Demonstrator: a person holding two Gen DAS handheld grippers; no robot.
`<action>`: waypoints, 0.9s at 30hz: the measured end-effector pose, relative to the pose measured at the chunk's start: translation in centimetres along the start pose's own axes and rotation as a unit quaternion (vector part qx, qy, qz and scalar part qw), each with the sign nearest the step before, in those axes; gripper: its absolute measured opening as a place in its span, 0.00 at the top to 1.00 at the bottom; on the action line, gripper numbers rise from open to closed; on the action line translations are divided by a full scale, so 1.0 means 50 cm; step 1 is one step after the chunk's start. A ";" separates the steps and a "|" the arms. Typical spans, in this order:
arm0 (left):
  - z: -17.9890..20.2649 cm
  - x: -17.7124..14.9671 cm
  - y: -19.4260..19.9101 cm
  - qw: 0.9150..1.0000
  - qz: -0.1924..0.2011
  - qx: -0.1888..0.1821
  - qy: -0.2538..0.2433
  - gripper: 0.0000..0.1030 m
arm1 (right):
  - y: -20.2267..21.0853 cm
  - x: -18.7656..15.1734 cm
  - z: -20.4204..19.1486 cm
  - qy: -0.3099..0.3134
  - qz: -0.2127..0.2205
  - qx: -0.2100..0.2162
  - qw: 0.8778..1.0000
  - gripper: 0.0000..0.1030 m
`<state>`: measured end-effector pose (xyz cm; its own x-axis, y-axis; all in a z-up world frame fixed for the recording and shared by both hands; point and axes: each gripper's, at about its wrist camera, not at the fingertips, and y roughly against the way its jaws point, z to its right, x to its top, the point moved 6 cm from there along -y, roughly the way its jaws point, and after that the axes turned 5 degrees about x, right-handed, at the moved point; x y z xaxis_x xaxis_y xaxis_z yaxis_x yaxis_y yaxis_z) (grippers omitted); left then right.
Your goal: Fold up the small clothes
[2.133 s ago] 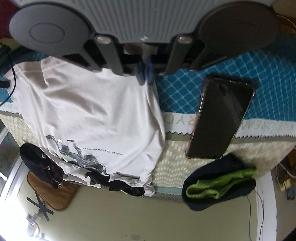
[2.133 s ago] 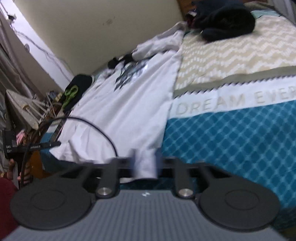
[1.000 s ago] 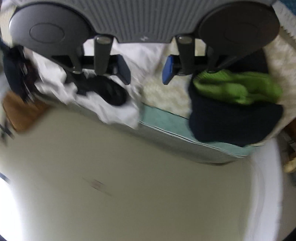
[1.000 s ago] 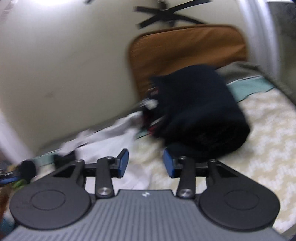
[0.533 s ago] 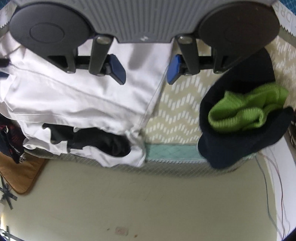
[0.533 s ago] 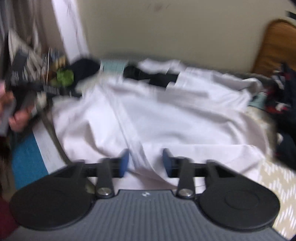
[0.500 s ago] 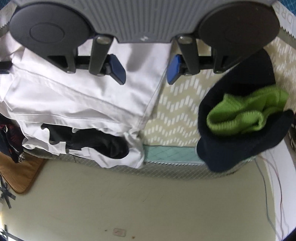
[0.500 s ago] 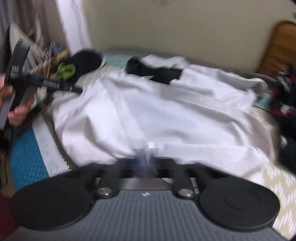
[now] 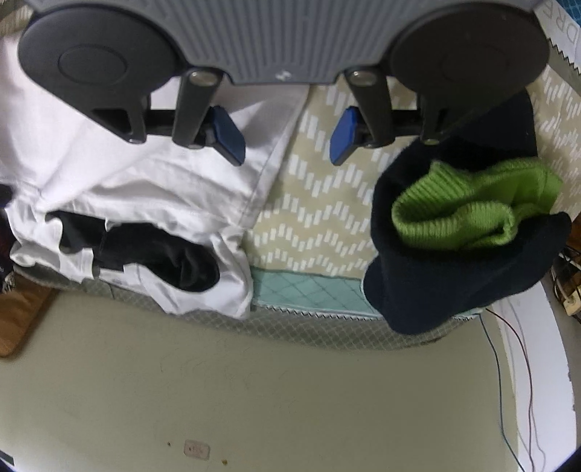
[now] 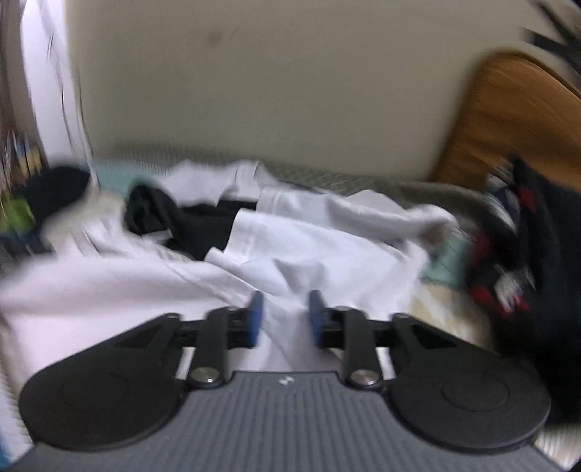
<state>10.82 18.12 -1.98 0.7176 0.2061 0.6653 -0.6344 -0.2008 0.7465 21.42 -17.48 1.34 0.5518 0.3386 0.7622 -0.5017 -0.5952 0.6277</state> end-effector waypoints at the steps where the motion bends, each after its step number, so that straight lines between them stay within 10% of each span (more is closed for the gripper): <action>1: 0.000 -0.004 0.004 1.000 0.002 -0.004 -0.004 0.49 | 0.030 -0.009 0.009 -0.017 0.012 0.007 1.000 0.66; 12: -0.068 -0.094 0.107 0.993 -0.025 -0.095 0.073 0.32 | 0.235 -0.192 0.100 -0.245 0.021 0.054 0.968 0.59; 20: -0.026 -0.131 0.098 0.973 -0.058 -0.174 0.138 0.29 | 0.193 -0.221 0.063 -0.293 0.010 0.098 0.951 0.56; 24: -0.002 -0.108 0.071 0.973 -0.057 -0.163 0.156 0.73 | 0.142 -0.191 0.010 -0.242 0.015 0.097 0.965 0.63; 25: -0.004 -0.104 0.063 0.972 -0.060 -0.156 0.162 0.86 | 0.129 -0.184 0.001 -0.230 0.010 0.086 0.969 0.84; 27: -0.014 -0.099 0.058 0.967 -0.074 -0.162 0.182 0.88 | 0.120 -0.174 -0.003 -0.224 0.002 0.075 0.972 0.88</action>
<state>5.23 17.20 -3.10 0.6961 0.5443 0.4681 -0.6316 0.1544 0.7597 13.50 -23.90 -1.51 0.8014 0.0045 0.5982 -0.4208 -0.7064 0.5691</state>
